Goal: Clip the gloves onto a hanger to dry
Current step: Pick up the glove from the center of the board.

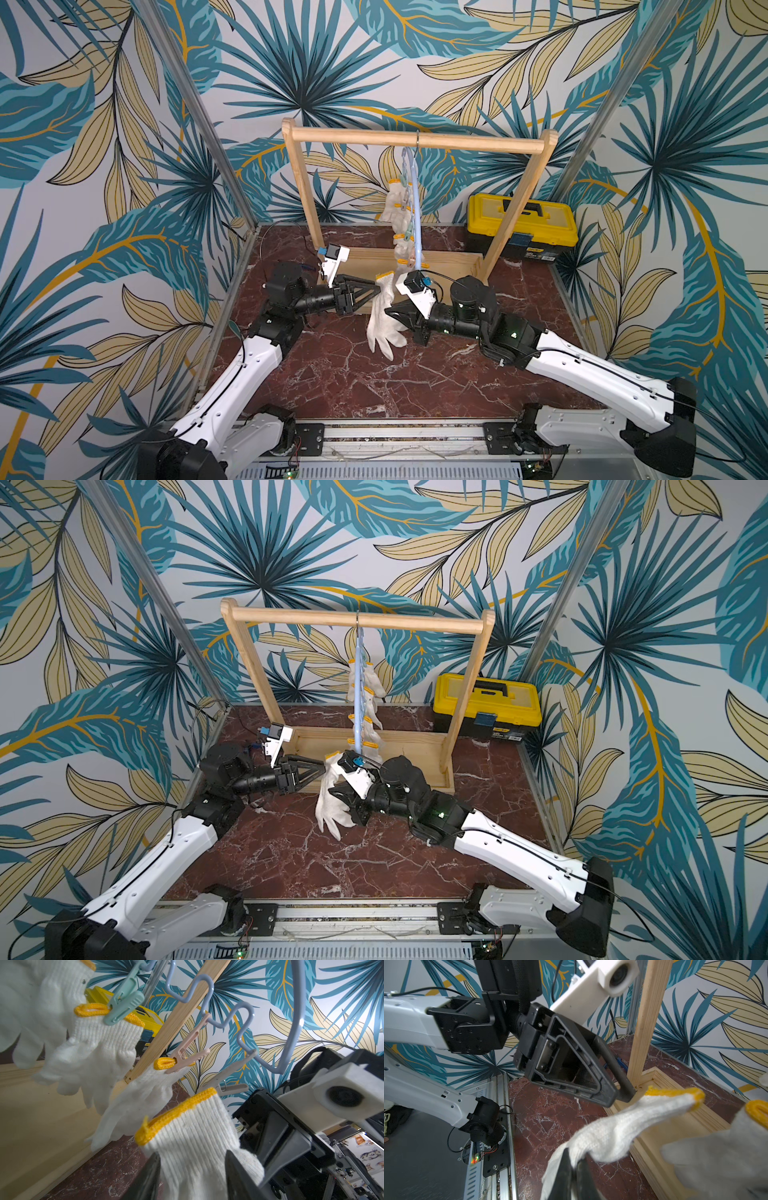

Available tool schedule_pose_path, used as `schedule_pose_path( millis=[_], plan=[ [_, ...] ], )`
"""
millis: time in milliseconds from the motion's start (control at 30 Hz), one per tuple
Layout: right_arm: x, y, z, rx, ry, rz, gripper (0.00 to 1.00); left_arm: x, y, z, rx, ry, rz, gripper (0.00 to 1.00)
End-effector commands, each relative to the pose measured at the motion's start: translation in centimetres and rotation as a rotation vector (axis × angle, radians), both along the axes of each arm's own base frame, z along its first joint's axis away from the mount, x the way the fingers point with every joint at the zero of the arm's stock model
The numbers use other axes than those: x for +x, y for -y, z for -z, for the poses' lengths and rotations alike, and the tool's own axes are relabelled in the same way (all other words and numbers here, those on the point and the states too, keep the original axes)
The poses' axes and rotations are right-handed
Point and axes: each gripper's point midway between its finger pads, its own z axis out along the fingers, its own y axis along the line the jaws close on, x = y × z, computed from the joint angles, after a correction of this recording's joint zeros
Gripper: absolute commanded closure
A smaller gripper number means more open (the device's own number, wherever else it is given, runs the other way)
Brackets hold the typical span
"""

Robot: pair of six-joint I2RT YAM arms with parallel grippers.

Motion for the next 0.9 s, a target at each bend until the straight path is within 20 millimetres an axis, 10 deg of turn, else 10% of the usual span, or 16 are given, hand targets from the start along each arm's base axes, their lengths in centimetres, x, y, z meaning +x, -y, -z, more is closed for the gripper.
schedule_pose_path(
  millis=[0,500,867],
  plan=[
    [0.7,-0.2,0.8,0.022,-0.008,0.035,1.00,-0.8,-0.1,-2.8,-0.024,0.086,0.020,0.52],
    [-0.3,-0.1,-2.8,0.110,0.089,-0.017,1.00,2.1,-1.6,-2.5,-0.062,-0.018,-0.101,0.22],
    [-0.9,-1.5,-4.6,0.162,0.139,-0.103,1.00,0.5,-0.7,-5.1,-0.105,-0.003,0.053,0.21]
  ],
)
